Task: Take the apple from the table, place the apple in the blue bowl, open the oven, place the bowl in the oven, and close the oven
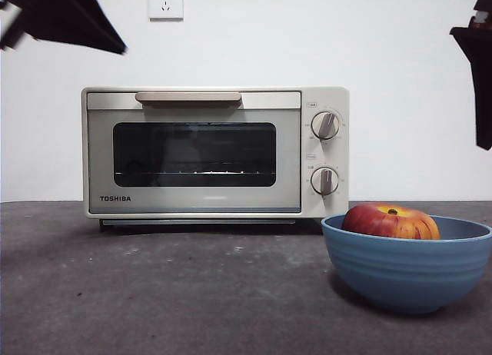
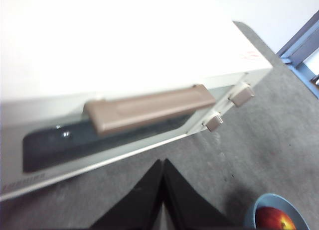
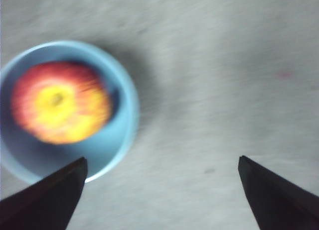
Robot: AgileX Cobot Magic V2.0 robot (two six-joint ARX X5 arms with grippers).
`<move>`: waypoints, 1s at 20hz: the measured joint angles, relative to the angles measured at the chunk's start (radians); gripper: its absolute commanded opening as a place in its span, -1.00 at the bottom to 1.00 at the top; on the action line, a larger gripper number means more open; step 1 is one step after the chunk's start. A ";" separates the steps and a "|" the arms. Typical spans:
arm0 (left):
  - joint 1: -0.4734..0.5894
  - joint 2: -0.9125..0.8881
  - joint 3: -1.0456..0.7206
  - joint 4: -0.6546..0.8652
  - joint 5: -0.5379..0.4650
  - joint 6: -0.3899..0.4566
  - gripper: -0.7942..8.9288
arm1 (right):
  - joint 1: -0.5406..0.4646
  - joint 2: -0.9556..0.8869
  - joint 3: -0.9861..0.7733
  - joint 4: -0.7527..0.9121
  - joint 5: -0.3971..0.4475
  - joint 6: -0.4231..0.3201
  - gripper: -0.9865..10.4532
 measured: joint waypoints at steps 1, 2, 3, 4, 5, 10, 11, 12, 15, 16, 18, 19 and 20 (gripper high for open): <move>-0.008 0.038 0.027 0.006 -0.003 0.004 -0.82 | -0.002 0.000 -0.003 0.002 -0.026 0.000 0.01; -0.013 0.064 0.048 0.007 -0.013 0.006 -0.82 | -0.002 0.000 -0.004 0.004 -0.037 0.000 0.01; -0.018 0.094 0.074 0.007 -0.021 0.012 -0.82 | -0.002 0.000 -0.004 0.006 -0.040 0.000 0.01; -0.021 0.118 0.095 0.007 -0.027 0.017 -0.82 | -0.002 0.000 -0.004 0.008 -0.042 0.000 0.01; -0.024 0.143 0.118 0.007 -0.034 0.023 -0.82 | -0.002 0.000 -0.004 0.008 -0.043 0.000 0.01; -0.046 0.241 0.203 0.015 -0.071 0.051 -0.82 | -0.003 0.000 -0.004 0.007 -0.087 0.000 0.01; -0.051 0.254 0.212 0.015 -0.072 0.053 -0.82 | -0.003 0.000 -0.004 0.008 -0.089 0.000 0.01; -0.056 0.264 0.218 0.016 -0.073 0.055 -0.82 | -0.003 0.000 -0.004 0.008 -0.089 0.000 0.01; -0.071 0.286 0.224 0.016 -0.075 0.066 -0.82 | -0.003 0.000 -0.004 0.011 -0.089 0.000 0.01; -0.079 0.294 0.224 0.016 -0.092 0.075 -0.82 | -0.003 0.000 -0.004 0.019 -0.089 0.000 0.01; -0.088 0.304 0.224 0.014 -0.114 0.083 -0.82 | -0.003 0.000 -0.004 0.024 -0.089 0.000 0.01; -0.092 0.306 0.225 0.018 -0.118 0.091 -0.82 | -0.003 0.000 -0.004 0.024 -0.089 0.000 0.01; -0.096 0.306 0.226 0.018 -0.122 0.098 -0.82 | -0.003 0.000 -0.004 0.024 -0.089 0.000 0.01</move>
